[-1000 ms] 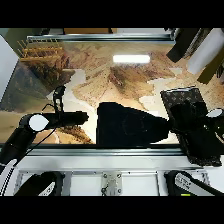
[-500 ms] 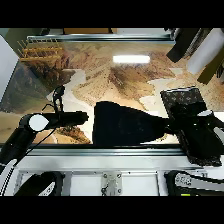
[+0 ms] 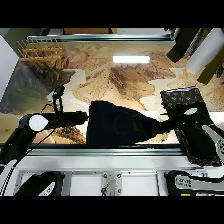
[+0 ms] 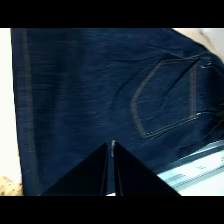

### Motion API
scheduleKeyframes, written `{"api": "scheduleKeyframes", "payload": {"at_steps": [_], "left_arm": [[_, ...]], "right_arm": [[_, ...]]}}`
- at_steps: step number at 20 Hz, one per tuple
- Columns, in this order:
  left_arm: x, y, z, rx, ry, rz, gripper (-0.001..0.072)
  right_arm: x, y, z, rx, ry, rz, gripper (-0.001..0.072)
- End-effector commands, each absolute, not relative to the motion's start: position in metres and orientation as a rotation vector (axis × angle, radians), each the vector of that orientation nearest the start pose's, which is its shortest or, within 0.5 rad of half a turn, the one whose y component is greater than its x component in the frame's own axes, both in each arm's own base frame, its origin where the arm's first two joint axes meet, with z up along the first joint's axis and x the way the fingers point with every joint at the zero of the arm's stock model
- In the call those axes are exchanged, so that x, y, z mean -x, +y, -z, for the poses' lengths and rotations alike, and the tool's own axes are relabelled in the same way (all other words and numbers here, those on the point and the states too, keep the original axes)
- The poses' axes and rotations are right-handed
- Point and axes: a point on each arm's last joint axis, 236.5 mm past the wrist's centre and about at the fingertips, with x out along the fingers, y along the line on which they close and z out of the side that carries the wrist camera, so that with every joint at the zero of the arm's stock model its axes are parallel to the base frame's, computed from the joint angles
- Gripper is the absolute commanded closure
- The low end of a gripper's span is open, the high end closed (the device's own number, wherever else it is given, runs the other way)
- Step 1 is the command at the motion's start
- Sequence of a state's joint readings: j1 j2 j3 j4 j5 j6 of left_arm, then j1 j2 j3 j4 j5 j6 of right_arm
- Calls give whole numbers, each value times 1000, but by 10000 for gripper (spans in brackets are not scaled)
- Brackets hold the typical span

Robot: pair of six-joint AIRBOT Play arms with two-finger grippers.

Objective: Fold the clothes and pants, and hang the long-sleeved shirts on hangers.

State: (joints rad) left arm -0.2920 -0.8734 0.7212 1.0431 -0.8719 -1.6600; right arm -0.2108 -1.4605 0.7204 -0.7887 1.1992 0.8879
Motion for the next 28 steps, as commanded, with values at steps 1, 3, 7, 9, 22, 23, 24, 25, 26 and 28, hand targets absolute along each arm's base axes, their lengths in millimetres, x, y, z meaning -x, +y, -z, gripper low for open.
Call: {"api": "scheduleKeyframes", "payload": {"at_steps": [1, 3, 7, 9, 22, 23, 24, 25, 26, 28], "left_arm": [[-291, -183, -36, 446, 1094, 408, 663], [-291, -182, -36, 445, 1093, 407, 663], [-291, -182, -36, 444, 1092, 407, 663], [-291, -182, -36, 443, 1092, 407, 663], [-293, -182, -36, 443, 1082, 405, 663], [-293, -182, -36, 443, 1083, 405, 663], [-293, -182, -36, 442, 1083, 405, 663], [-293, -182, -36, 442, 1083, 405, 663], [-293, -182, -36, 442, 1082, 405, 663], [-293, -181, -36, 441, 1083, 405, 663]], "right_arm": [[-275, 115, 97, -546, 1495, -673, 677], [-298, 106, 74, -548, 1436, -613, 677], [-376, 49, -28, -527, 1178, -361, 677], [-402, 1, -93, -549, 1021, -192, 677], [-291, -207, -161, -730, 793, 558, 677], [-287, -203, -149, -744, 825, 558, 677], [-283, -199, -137, -760, 856, 557, 677], [-279, -198, -126, -769, 884, 561, 677], [-275, -198, -118, -762, 907, 569, 677], [-267, -204, -110, -738, 936, 603, 677]]}}
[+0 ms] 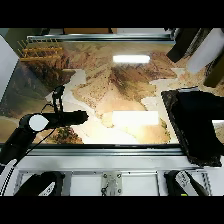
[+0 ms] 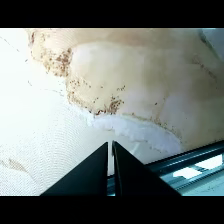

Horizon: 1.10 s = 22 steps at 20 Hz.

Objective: Fold the clothes and pants, and hang the long-sleeved shirts on hangers.

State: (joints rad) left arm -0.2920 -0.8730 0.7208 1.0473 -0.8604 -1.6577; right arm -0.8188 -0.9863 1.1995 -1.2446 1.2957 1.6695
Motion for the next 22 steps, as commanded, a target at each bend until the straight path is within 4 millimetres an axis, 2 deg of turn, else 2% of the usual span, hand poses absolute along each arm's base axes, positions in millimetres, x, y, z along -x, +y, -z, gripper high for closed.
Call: {"api": "scheduleKeyframes", "payload": {"at_steps": [1, 2, 4, 7, 9, 10, 12, 14, 16, 18, 20, 22], "left_arm": [[-293, -181, -36, 441, 1083, 405, 663], [-293, -182, -36, 442, 1082, 405, 663], [-293, -181, -36, 441, 1083, 405, 663], [-292, -182, -36, 442, 1087, 406, 663], [-292, -182, -36, 442, 1087, 406, 663], [-292, -182, -36, 442, 1086, 406, 663], [-292, -182, -36, 441, 1086, 406, 663], [-292, -182, -36, 441, 1086, 406, 663], [-292, -182, -36, 441, 1086, 406, 663], [-292, -182, -36, 441, 1086, 405, 663], [-292, -182, -36, 441, 1086, 406, 663], [-293, -181, -36, 441, 1083, 405, 663]], "right_arm": [[-270, -205, -113, -736, 921, 599, 677], [-278, -204, -118, -732, 886, 575, 677], [-312, -194, -143, -743, 752, 448, 677], [-359, -167, -208, -795, 501, 212, 678], [-372, -149, -246, -807, 397, 86, 678], [-374, -143, -258, -804, 372, 47, 678], [-372, -140, -268, -781, 359, 38, 678], [-365, -145, -255, -726, 412, 85, 678], [-344, -153, -220, -663, 564, 172, 678], [-313, -176, -184, -617, 715, 338, 678], [-271, -202, -157, -584, 829, 550, 678], [-233, -211, -136, -579, 924, 689, 678]]}}
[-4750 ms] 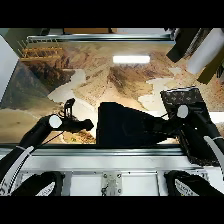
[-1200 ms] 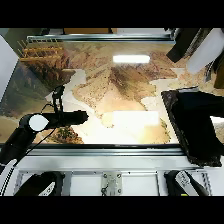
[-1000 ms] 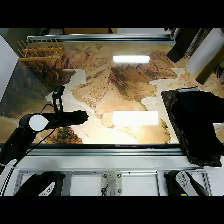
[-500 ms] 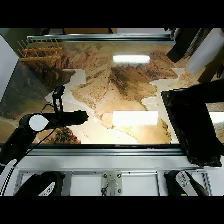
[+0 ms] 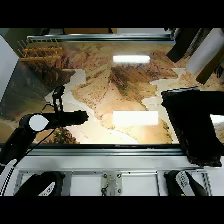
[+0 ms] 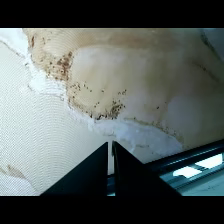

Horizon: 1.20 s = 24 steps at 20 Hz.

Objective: Fold the clothes and pants, and hang the long-sleeved shirts on hangers.

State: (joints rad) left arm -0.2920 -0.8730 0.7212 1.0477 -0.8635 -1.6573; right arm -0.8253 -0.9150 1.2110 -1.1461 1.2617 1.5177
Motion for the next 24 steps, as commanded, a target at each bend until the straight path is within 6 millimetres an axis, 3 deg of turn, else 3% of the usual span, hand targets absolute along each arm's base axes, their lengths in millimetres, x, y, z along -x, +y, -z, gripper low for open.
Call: {"api": "scheduleKeyframes", "payload": {"at_steps": [1, 8, 9, 10, 11, 13, 16, 18, 19, 21, 24], "left_arm": [[-294, -181, -36, 442, 1080, 404, 663], [-294, -180, -36, 435, 1079, 402, 663], [-294, -180, -36, 435, 1079, 402, 663], [-294, -181, -36, 435, 1078, 402, 663], [-294, -180, -36, 436, 1078, 402, 663], [-294, -181, -36, 435, 1079, 402, 663], [-294, -181, -36, 436, 1079, 402, 663], [-294, -180, -36, 436, 1078, 402, 663], [-294, -180, -36, 436, 1078, 402, 663], [-295, -180, -36, 437, 1074, 401, 663], [-299, -180, -38, 442, 1056, 398, 663]], "right_arm": [[-217, -208, -125, -591, 966, 732, 677], [-176, -169, -59, -667, 1165, 726, 659], [-173, -167, -56, -674, 1181, 723, 524], [-172, -166, -55, -676, 1188, 722, 212], [-172, -166, -56, -674, 1188, 721, 24], [-176, -169, -63, -647, 1166, 711, 24], [-215, -167, -112, -507, 979, 593, 24], [-254, -127, -149, -405, 857, 381, 24], [-272, -94, -159, -374, 824, 244, 24], [-289, -37, -163, -322, 828, 27, 24], [-299, 21, -156, -237, 858, -156, 24]]}}
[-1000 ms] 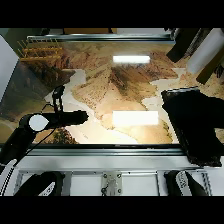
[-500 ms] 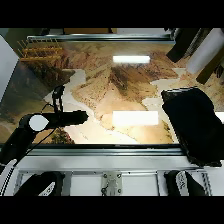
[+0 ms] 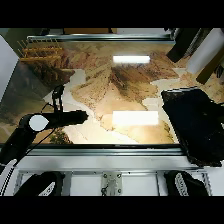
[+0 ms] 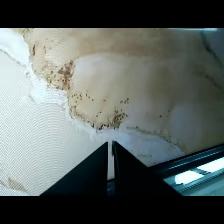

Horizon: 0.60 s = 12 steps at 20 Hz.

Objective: Fold the clothes and pants, and hang the long-sleeved shirts on hangers.

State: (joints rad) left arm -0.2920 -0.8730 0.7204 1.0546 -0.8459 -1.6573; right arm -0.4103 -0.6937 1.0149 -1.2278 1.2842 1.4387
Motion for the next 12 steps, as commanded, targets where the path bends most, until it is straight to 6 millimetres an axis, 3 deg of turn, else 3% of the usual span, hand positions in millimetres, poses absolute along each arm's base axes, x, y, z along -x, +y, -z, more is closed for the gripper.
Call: {"api": "scheduleKeyframes", "payload": {"at_steps": [1, 5, 6, 7, 8, 12], "left_arm": [[-299, -180, -38, 441, 1057, 398, 663], [-299, -180, -38, 442, 1057, 398, 663], [-299, -180, -38, 442, 1057, 398, 663], [-299, -180, -38, 442, 1057, 398, 663], [-299, -180, -38, 442, 1057, 398, 663], [-299, -180, -38, 442, 1057, 398, 663]], "right_arm": [[-300, 35, -153, -219, 870, -202, 24], [-300, 64, -144, -186, 912, -291, 38], [-299, 64, -143, -186, 916, -293, 194], [-299, 64, -143, -186, 917, -293, 492], [-299, 64, -143, -186, 917, -293, 665], [-299, 64, -143, -187, 917, -293, 668]]}}
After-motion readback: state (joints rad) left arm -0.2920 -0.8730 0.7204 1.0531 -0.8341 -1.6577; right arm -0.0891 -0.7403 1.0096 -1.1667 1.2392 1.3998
